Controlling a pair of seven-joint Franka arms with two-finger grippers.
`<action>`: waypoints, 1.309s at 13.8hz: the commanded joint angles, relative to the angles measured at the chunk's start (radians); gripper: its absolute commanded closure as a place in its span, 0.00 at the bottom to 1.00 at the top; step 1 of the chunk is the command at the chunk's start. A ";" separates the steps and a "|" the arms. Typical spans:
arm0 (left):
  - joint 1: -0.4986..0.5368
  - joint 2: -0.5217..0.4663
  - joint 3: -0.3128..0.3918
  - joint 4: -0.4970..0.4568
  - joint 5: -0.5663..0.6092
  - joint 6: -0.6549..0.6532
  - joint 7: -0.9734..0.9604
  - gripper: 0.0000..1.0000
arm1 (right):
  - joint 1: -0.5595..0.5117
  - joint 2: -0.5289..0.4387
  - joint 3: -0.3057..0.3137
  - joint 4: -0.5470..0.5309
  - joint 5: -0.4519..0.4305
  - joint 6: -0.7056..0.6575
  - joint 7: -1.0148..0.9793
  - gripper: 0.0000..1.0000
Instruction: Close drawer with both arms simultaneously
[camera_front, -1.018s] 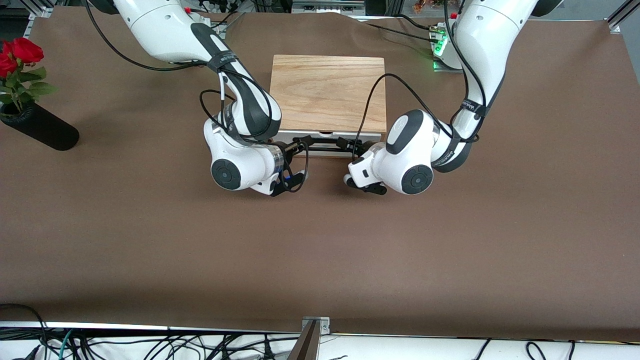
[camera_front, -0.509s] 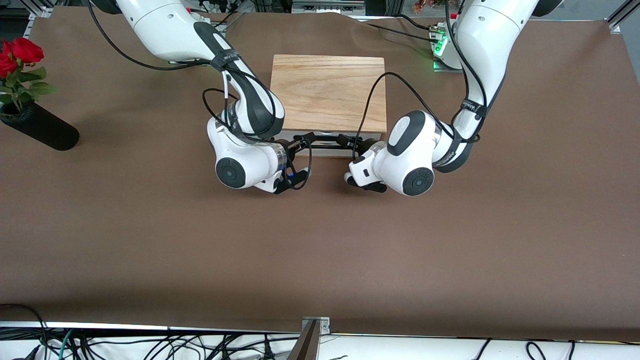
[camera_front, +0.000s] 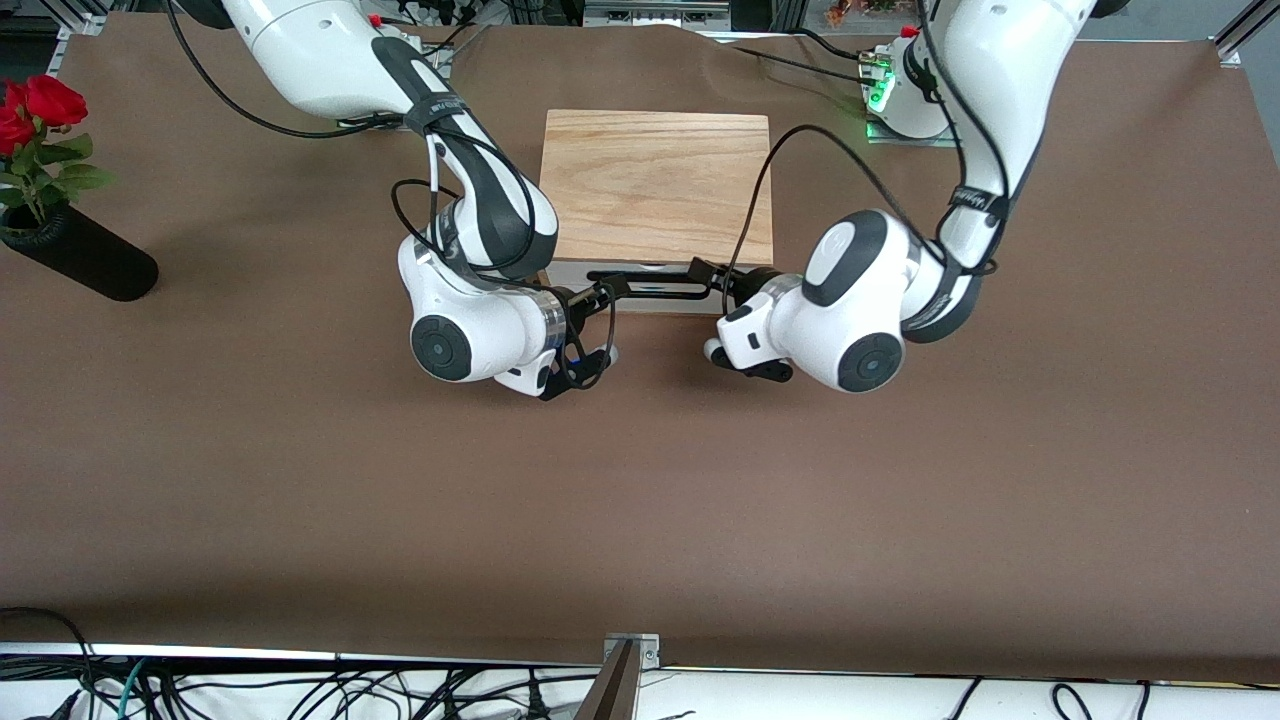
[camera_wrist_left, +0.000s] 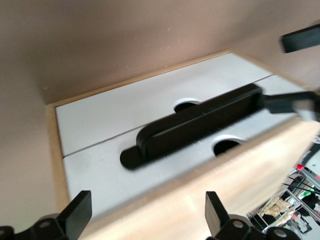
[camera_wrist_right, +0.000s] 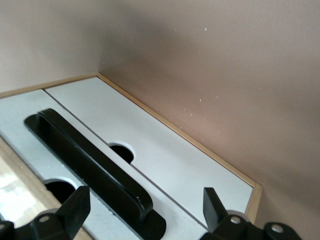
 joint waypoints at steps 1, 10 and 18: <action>0.068 -0.030 0.006 0.044 0.051 -0.044 0.008 0.00 | -0.028 -0.032 -0.042 0.041 -0.008 -0.016 -0.002 0.00; 0.194 -0.314 0.031 0.043 0.583 -0.024 0.002 0.00 | -0.041 -0.092 -0.473 0.207 -0.066 -0.139 -0.195 0.00; 0.225 -0.546 0.112 -0.177 0.569 0.080 -0.115 0.00 | -0.103 -0.272 -0.509 0.155 -0.313 -0.139 -0.198 0.00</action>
